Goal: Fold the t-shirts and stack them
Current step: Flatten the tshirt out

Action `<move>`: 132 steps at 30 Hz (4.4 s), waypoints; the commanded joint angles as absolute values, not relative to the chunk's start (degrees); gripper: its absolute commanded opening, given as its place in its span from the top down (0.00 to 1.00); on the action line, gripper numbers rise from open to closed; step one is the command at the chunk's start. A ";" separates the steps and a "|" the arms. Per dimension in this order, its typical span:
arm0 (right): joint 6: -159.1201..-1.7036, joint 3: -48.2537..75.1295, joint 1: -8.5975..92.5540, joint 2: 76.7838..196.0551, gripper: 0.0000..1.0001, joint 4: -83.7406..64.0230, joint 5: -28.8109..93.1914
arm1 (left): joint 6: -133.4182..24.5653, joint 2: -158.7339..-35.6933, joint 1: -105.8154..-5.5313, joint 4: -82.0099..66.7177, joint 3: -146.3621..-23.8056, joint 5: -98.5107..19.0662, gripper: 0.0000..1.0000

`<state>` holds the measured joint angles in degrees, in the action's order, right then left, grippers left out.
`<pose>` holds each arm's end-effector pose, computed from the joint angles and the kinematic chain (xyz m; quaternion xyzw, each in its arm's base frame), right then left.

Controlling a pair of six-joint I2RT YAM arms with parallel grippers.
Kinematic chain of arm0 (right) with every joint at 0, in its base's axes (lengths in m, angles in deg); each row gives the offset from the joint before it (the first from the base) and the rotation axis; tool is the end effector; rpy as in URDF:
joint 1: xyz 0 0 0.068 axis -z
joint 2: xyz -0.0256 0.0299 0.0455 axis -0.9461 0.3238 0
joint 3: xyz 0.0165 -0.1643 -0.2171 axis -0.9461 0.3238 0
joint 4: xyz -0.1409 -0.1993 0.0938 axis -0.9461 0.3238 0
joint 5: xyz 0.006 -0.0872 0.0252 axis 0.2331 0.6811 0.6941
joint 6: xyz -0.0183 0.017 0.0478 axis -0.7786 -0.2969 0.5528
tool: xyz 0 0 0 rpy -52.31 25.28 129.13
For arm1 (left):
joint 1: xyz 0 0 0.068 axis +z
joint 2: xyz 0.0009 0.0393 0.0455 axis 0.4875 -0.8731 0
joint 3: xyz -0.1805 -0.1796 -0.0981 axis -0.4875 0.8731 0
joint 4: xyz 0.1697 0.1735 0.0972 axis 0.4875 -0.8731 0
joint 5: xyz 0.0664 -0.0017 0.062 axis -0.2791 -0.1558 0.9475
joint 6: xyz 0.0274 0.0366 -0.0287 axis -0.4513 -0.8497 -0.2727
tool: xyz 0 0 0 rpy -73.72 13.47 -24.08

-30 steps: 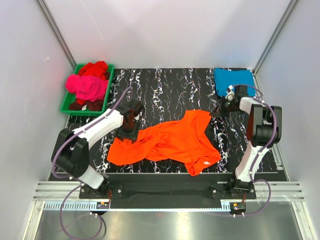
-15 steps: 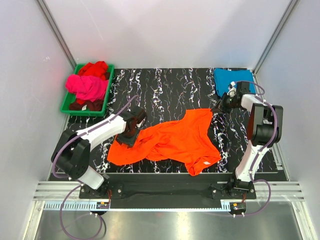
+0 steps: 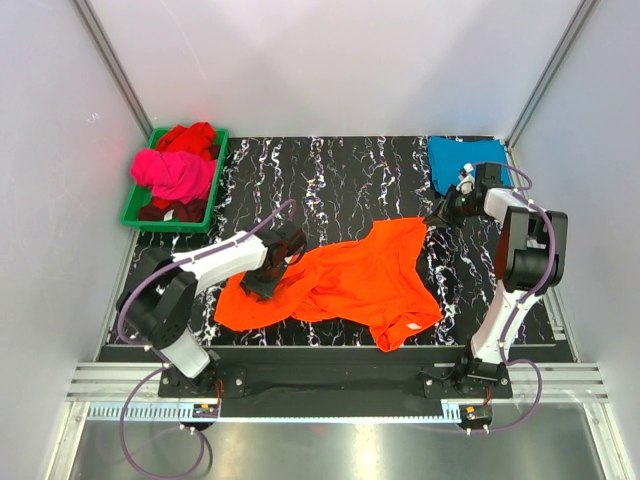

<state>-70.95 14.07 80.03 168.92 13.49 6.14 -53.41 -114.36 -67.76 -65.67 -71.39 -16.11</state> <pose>0.4006 -0.0429 0.1575 0.1357 0.9223 0.2955 0.2088 0.2155 -0.1599 0.1814 0.2228 0.9657 0.1205 0.0577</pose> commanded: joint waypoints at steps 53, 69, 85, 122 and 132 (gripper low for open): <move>-69.91 -36.02 81.30 134.11 1.00 26.93 23.75 | -44.48 -101.01 -58.18 -71.28 -140.88 7.48 1.00; -64.11 -34.94 81.30 121.87 1.00 25.22 29.47 | -46.05 -90.61 -58.53 -69.78 -144.49 0.35 1.00; -73.69 -23.41 81.30 130.29 1.00 25.23 21.02 | -46.93 -102.22 -54.22 -68.99 -138.24 2.03 1.00; -86.96 -34.33 81.30 119.58 1.00 35.34 34.92 | -34.37 -97.21 -54.05 -88.94 -141.77 -14.16 1.00; -86.26 -13.59 81.21 140.02 1.00 15.84 19.01 | -37.09 -111.07 -42.45 -69.98 -123.76 -16.42 1.00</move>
<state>-85.07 -17.23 80.91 130.80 24.66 22.58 -35.55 -107.08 -45.73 -80.31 -126.67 -14.99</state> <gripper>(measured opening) 0.012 0.012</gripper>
